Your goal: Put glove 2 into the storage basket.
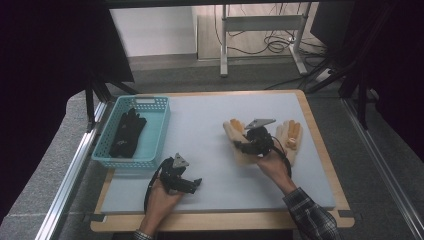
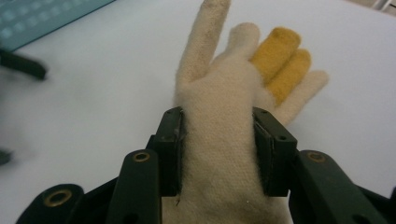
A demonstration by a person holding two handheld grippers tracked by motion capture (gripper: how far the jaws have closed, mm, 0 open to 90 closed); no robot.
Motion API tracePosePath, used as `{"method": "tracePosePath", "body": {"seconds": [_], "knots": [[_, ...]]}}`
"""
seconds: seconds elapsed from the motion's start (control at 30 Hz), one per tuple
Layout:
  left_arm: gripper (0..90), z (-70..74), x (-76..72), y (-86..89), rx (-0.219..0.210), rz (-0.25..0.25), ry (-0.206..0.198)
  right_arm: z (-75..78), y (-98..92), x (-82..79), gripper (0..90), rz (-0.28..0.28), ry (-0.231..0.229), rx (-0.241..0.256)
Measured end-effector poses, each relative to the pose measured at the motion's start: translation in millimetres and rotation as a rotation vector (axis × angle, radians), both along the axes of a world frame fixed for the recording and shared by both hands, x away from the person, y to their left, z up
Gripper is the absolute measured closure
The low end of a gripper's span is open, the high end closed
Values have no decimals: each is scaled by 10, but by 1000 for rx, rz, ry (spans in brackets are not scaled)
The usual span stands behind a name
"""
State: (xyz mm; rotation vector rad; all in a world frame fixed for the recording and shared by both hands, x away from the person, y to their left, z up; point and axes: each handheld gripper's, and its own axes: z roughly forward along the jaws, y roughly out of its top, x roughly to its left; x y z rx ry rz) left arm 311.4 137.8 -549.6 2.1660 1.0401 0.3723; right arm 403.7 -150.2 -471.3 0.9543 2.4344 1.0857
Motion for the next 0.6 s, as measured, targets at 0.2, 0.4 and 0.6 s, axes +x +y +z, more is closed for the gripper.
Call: {"method": "tracePosePath", "body": {"seconds": [0.2, 0.4, 0.6], "knots": [[22, 0, 0, 1, 0, 0, 0, -233, 135, -328, 558, 43, 6, -20], [22, 0, 0, 1, 0, 0, 0, -323, 126, -394, 364, 77, 29, 4], [22, 0, 0, 1, 0, 0, 0, -197, -241, -340, 558, 8, 20, 26]]}}
